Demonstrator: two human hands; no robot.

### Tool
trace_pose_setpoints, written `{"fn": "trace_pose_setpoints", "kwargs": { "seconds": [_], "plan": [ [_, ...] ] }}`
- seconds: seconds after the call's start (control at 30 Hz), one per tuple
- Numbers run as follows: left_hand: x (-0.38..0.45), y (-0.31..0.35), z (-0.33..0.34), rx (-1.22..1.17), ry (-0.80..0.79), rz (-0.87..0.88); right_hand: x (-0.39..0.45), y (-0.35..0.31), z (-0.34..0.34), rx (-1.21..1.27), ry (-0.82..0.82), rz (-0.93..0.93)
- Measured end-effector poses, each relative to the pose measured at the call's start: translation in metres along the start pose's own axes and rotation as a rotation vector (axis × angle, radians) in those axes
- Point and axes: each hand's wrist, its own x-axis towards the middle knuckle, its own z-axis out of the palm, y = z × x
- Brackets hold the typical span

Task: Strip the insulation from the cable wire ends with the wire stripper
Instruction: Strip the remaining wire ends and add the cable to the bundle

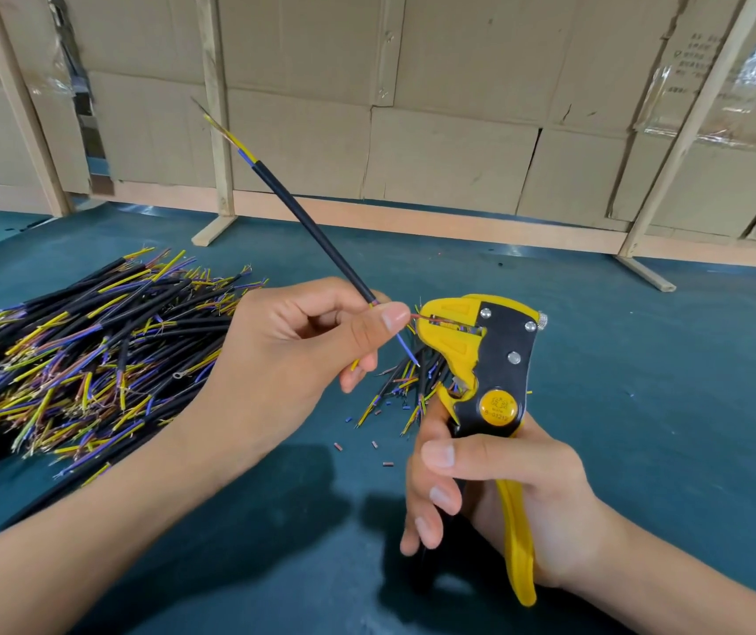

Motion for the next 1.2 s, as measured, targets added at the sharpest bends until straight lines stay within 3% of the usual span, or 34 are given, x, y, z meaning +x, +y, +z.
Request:
{"fn": "trace_pose_setpoints", "kwargs": {
  "seconds": [0.27, 0.4, 0.7, 0.77, 0.87, 0.93, 1.1, 1.2],
  "plan": [
    [-0.001, 0.004, 0.002, 0.030, 0.021, -0.015, -0.001, 0.000, 0.005, 0.031, 0.040, 0.007],
    [-0.002, 0.004, 0.002, 0.107, 0.023, -0.018, -0.002, -0.001, 0.005, -0.042, 0.161, -0.012],
    [-0.002, 0.006, 0.006, 0.144, 0.116, -0.128, 0.000, 0.000, 0.010, -0.066, 0.237, 0.016],
    [-0.002, 0.002, 0.013, 0.071, 0.199, -0.212, 0.000, 0.002, 0.011, -0.052, 0.265, 0.006],
    [0.014, -0.001, -0.008, -0.135, 0.581, -0.384, -0.001, 0.004, 0.010, 0.007, 0.350, -0.052],
    [0.021, 0.002, -0.031, -0.144, 0.670, -0.380, -0.002, 0.004, 0.011, 0.018, 0.372, -0.050],
    [0.008, 0.008, -0.007, -0.054, 0.296, -0.265, 0.001, 0.004, 0.010, 0.028, 0.276, -0.043],
    [-0.001, 0.009, 0.008, -0.141, 0.231, -0.290, 0.001, 0.001, 0.010, 0.044, 0.154, 0.005]
  ]
}}
